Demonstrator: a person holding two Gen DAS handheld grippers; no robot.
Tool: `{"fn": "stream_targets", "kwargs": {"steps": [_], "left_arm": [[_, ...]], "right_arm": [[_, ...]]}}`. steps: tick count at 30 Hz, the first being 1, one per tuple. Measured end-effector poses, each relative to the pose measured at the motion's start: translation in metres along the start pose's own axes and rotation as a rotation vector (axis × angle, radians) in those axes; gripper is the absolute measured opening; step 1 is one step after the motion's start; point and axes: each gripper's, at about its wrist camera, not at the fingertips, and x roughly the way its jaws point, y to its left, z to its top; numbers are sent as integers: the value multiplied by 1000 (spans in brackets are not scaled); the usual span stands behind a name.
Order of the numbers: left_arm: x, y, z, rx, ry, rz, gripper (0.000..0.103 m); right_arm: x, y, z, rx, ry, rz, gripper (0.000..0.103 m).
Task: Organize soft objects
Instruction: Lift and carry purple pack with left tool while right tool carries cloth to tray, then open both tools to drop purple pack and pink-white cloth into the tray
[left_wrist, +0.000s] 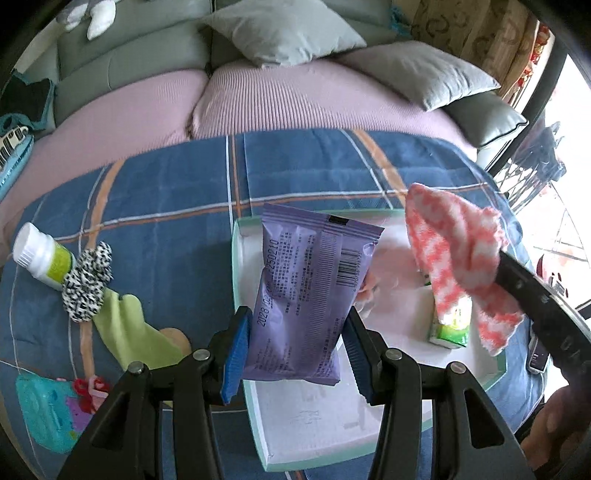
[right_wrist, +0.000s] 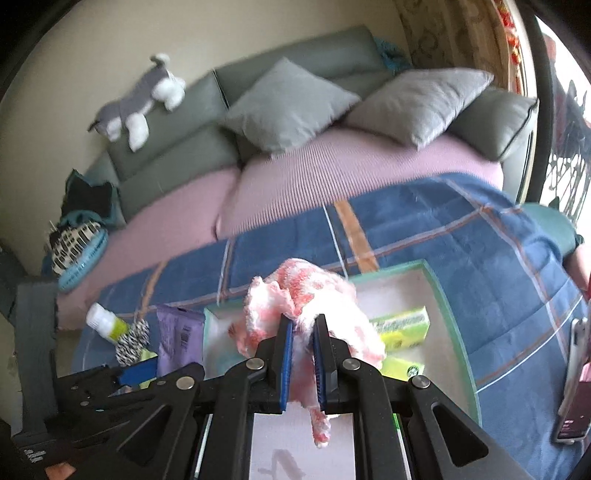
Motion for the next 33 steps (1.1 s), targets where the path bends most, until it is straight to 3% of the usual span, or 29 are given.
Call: {"fn": "stream_targets", "kwargs": {"steps": [7,11,18,29,33], "left_arm": [[24,-4,-3,1,64,0,51],[34,-9,-5,-1,99,-20,51],[46,-11,-8,2,129,-10,51],[50,-12,-7,11,140,4,59],[40,-12,-6,20,117,7,60]], "right_arm": [[38,0,-11,-55,114,-116,12],[48,-6,-14,-34,146,-108,12],[60,-3,-18,-69,198,-169,15],[69,0,-20,-87,238,-187,15],[59,4,-14,-88,209,-190,21]]}}
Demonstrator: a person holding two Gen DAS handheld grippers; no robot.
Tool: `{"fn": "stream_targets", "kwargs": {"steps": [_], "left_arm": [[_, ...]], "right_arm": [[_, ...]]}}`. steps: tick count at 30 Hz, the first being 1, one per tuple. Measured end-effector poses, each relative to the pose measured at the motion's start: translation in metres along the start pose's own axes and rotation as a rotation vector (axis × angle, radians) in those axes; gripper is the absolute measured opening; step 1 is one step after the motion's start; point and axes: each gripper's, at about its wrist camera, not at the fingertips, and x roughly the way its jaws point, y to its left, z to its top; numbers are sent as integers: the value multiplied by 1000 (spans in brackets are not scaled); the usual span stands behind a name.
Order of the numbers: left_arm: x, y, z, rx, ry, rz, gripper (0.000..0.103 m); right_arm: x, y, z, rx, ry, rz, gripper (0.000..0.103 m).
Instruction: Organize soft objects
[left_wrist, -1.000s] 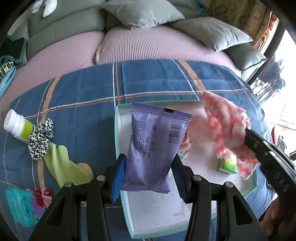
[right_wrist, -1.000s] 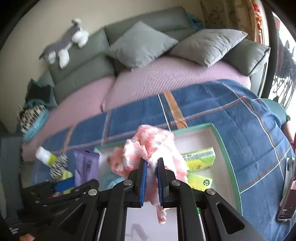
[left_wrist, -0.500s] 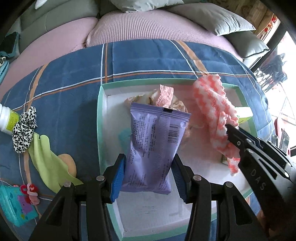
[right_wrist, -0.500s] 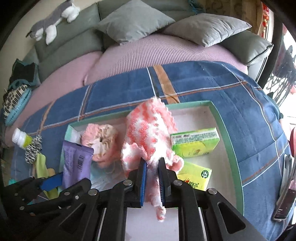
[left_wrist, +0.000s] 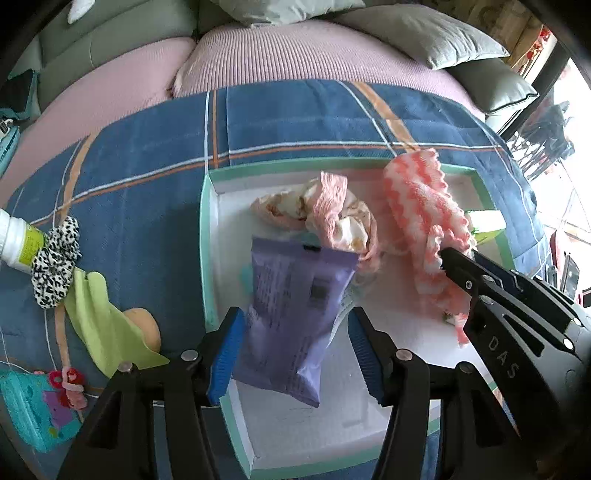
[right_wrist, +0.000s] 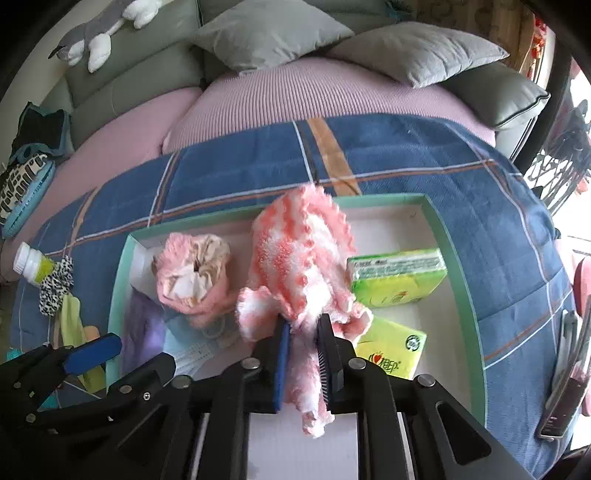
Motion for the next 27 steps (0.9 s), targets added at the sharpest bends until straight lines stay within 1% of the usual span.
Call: {"fn": "stream_targets", "kwargs": {"steps": [5,6,7,8,9,10,17,18,19,20,21,22,23,27], "left_arm": [[-16,2,0,8,-37,3,62],[-19,2,0,8,-43,5,62],[-22,2,0,10,-51,7,65],[-27,2,0,11,-60,8,65],[-31,3,0,12,-71,8,65],[-34,3,0,12,-79,8,66],[-48,9,2,0,-124,24,66],[-50,11,2,-6,-130,24,66],[-51,13,2,-11,-134,24,66],[-52,16,3,-22,-142,30,70],[-52,19,3,-30,-147,36,74],[-52,21,3,-36,-153,42,84],[-53,25,4,-47,-163,51,85],[-53,41,5,-95,-172,72,85]], "right_arm": [[-16,2,3,-8,-46,-3,23],[-20,2,4,-10,-54,-5,26],[-23,3,5,-13,-65,-8,33],[-26,4,5,-15,-74,-11,39],[-31,4,6,-16,-90,-15,48],[-33,5,7,-16,-99,-17,50],[-42,4,9,-15,-120,-35,51],[-43,4,9,-13,-122,-36,52],[-43,3,9,-12,-124,-38,56],[-44,3,9,-11,-125,-40,62],[-44,3,9,-11,-126,-46,65],[-44,3,9,-12,-127,-51,69],[-43,3,9,-13,-128,-56,70],[-41,2,9,-18,-123,-79,76]]}}
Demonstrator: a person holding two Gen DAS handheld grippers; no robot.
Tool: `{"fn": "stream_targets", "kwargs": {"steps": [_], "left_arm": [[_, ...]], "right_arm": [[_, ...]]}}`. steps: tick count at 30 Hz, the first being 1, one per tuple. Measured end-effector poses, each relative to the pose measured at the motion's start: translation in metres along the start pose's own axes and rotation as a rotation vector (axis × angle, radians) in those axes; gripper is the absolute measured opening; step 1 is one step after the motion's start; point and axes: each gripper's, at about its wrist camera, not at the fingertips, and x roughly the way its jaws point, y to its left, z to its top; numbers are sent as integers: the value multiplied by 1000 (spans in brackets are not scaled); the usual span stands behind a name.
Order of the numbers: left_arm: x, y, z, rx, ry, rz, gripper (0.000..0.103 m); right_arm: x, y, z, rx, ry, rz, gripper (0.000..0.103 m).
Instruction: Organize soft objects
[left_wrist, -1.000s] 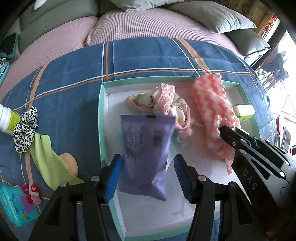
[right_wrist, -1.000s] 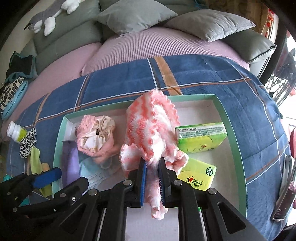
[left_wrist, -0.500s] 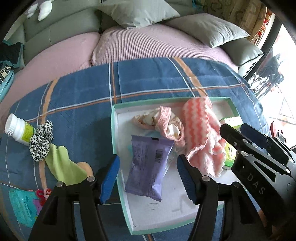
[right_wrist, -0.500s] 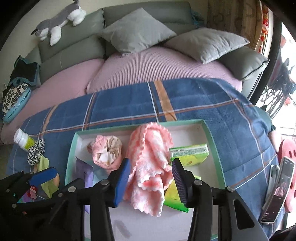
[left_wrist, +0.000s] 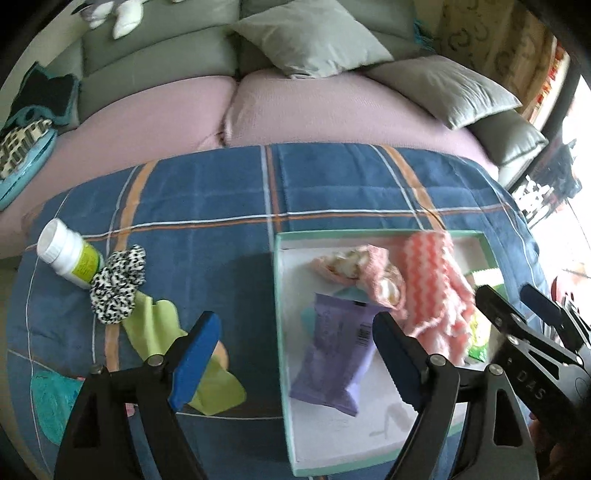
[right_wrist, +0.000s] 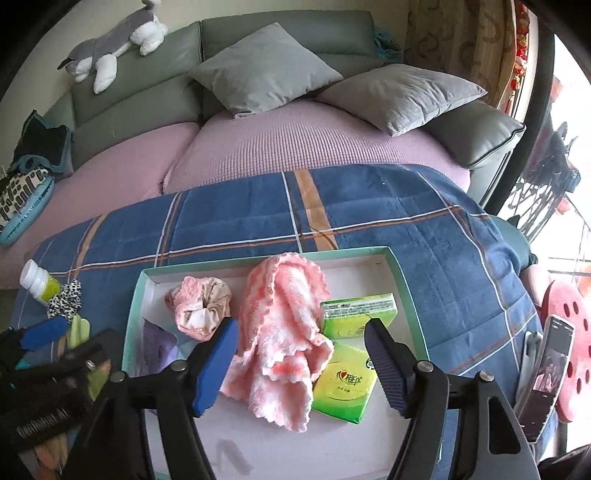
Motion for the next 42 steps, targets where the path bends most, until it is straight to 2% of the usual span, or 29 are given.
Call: {"fn": "stream_targets", "kwargs": {"steps": [6,8,12,15,28,33,38,42], "left_arm": [[2,22,1,-64,-10,47,89],[1,30,1,-90,-20,55,89],[-5,43,2,-129,-57,95,91],[-5,50,2,-151,-61,94,97],[-16,73,1,-180,-60,82,97],[-35,100,-2,-216,-92,179,97],[-42,129,-6,-259,-89,259,97],[-45,154,-13,-314,-79,282,97]], "right_arm": [[4,-2,0,1,8,-29,91],[6,-3,-1,-3,14,-45,103],[13,-1,-3,-28,34,-71,103],[14,1,-4,-36,40,-64,103],[15,6,-6,-44,52,-79,103],[16,11,-5,-42,54,-75,103],[13,23,-4,-50,46,-52,103],[9,38,-5,-78,40,-41,103]]}}
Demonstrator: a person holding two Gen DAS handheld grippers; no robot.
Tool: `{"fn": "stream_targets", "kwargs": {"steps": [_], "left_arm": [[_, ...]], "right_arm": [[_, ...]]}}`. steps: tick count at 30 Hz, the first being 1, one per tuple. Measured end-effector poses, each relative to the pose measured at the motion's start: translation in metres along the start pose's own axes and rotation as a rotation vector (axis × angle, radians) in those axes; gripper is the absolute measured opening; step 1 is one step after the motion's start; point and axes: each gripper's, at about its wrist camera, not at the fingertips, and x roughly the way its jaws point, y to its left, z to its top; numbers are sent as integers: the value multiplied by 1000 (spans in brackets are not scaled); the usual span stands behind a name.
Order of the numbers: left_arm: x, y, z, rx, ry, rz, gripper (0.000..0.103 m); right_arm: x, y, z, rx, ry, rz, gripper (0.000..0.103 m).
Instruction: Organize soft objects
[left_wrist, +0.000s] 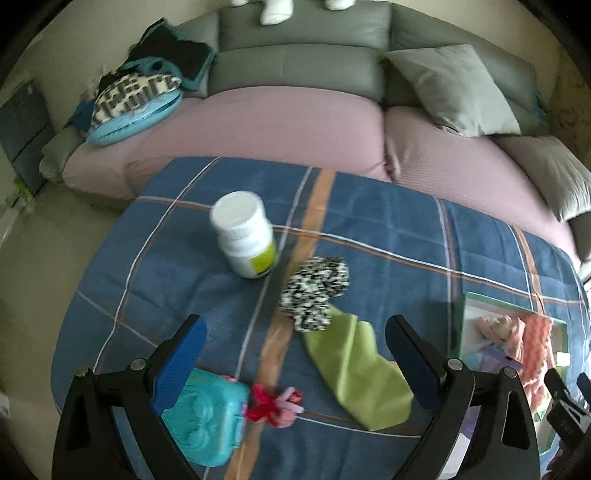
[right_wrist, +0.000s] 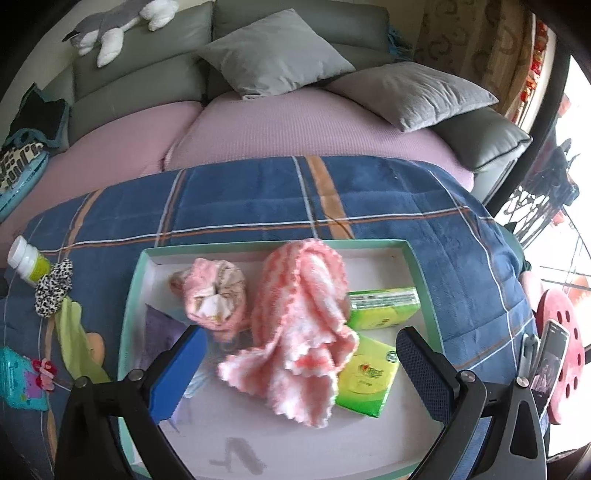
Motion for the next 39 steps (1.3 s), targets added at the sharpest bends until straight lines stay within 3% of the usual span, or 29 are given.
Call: {"fn": "stream_targets", "kwargs": {"steps": [25,35,39], "left_arm": [[7,110,-3,-224,40,87,97],[20,105,-4,-211,80,40,97],[22,96,-3,-189,87,21,97]], "right_arm": [[-5,130,-13,-254,0,207,103],[1,168,-19,-316,14,328,103],[5,184,-25,-370,20,337,103]]}}
